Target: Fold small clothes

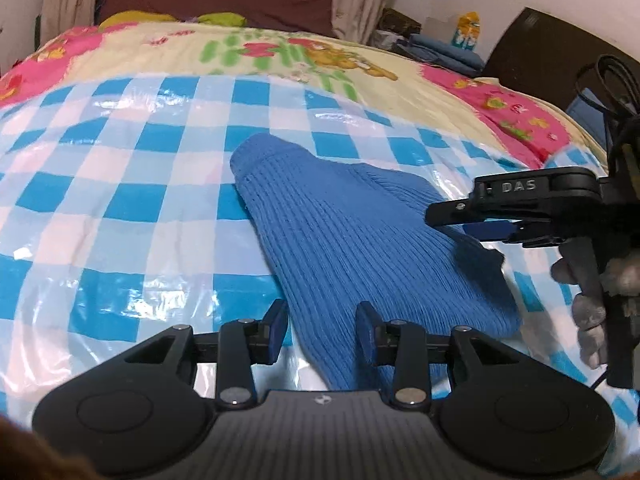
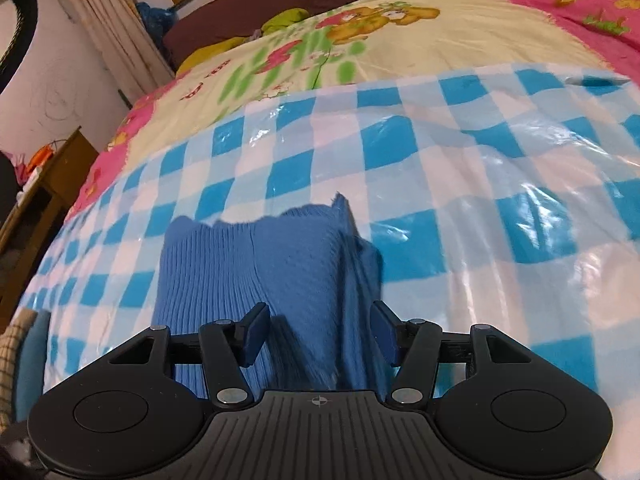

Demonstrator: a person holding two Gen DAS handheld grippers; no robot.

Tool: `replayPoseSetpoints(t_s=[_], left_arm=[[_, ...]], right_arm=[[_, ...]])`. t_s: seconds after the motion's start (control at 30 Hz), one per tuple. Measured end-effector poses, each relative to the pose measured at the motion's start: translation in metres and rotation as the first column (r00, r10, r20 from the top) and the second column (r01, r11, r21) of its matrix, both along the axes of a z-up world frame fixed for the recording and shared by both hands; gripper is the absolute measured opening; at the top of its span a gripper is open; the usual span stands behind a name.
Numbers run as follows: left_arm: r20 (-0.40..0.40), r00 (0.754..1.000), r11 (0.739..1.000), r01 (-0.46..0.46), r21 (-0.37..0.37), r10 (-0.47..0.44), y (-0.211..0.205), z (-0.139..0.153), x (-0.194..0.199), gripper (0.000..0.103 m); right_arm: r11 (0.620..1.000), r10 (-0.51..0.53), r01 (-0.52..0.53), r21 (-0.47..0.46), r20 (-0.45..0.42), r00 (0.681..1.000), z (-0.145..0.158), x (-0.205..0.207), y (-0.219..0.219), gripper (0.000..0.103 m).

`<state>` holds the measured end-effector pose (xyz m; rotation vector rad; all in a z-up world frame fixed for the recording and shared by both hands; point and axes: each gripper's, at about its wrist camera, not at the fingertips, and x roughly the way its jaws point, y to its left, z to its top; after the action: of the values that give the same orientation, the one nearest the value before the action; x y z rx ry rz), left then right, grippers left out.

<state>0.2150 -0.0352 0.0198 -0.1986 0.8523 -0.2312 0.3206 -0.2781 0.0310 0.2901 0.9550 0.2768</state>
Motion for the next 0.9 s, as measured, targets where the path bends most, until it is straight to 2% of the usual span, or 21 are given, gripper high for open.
replayPoseSetpoints(t_s=[0.07, 0.1, 0.17, 0.27, 0.33, 0.4, 0.5, 0.63, 0.7, 0.83, 0.9], left_arm=[[-0.003, 1.000, 1.000, -0.024, -0.015, 0.024, 0.002, -0.003, 0.002, 0.047], [-0.005, 0.999, 0.999, -0.035, -0.026, 0.035, 0.002, -0.006, 0.003, 0.050], [-0.022, 0.999, 0.999, -0.038, -0.038, 0.037, 0.002, -0.011, 0.003, 0.051], [-0.039, 0.999, 0.999, -0.024, -0.044, 0.023, 0.003, -0.014, -0.001, 0.051], [-0.044, 0.999, 0.998, -0.024, -0.057, 0.021, 0.007, -0.013, -0.001, 0.051], [-0.063, 0.998, 0.994, -0.036, -0.104, 0.030, 0.012, -0.014, 0.002, 0.051], [-0.079, 0.996, 0.987, -0.053, -0.151, 0.041, 0.017, -0.015, 0.005, 0.051], [-0.092, 0.995, 0.988, -0.039, -0.151, 0.025, 0.006, -0.019, 0.016, 0.052], [-0.107, 0.994, 0.989, -0.036, -0.146, 0.021, 0.001, -0.023, 0.023, 0.058], [-0.123, 0.992, 0.990, -0.016, -0.140, -0.002, -0.005, -0.031, 0.030, 0.058], [-0.112, 0.993, 0.991, 0.006, -0.132, -0.021, -0.005, -0.030, 0.027, 0.058]], right_arm=[[0.999, 0.009, -0.009, -0.037, -0.001, 1.000, -0.007, 0.008, 0.008, 0.053], [0.998, 0.008, -0.008, -0.058, 0.000, 1.000, -0.012, 0.011, 0.010, 0.049], [0.997, -0.016, 0.015, -0.078, -0.018, 1.000, -0.027, 0.019, 0.009, 0.048], [0.997, -0.067, 0.069, 0.034, -0.065, 0.996, -0.036, 0.018, -0.009, 0.048], [0.998, -0.043, 0.045, 0.045, -0.050, 0.998, -0.030, 0.009, -0.012, 0.054], [0.999, -0.019, 0.020, 0.032, -0.039, 0.999, -0.025, -0.002, -0.014, 0.062], [0.999, -0.012, 0.013, 0.034, -0.035, 0.999, -0.022, -0.010, -0.022, 0.068], [0.998, -0.009, 0.013, 0.061, -0.069, 0.998, -0.027, -0.007, -0.021, 0.071], [0.999, 0.004, 0.000, 0.050, -0.079, 0.997, -0.030, -0.005, -0.015, 0.077], [0.995, -0.007, 0.019, 0.097, -0.122, 0.993, -0.040, -0.004, -0.017, 0.077], [0.993, -0.010, 0.024, 0.116, -0.122, 0.993, -0.042, -0.008, -0.019, 0.074]])
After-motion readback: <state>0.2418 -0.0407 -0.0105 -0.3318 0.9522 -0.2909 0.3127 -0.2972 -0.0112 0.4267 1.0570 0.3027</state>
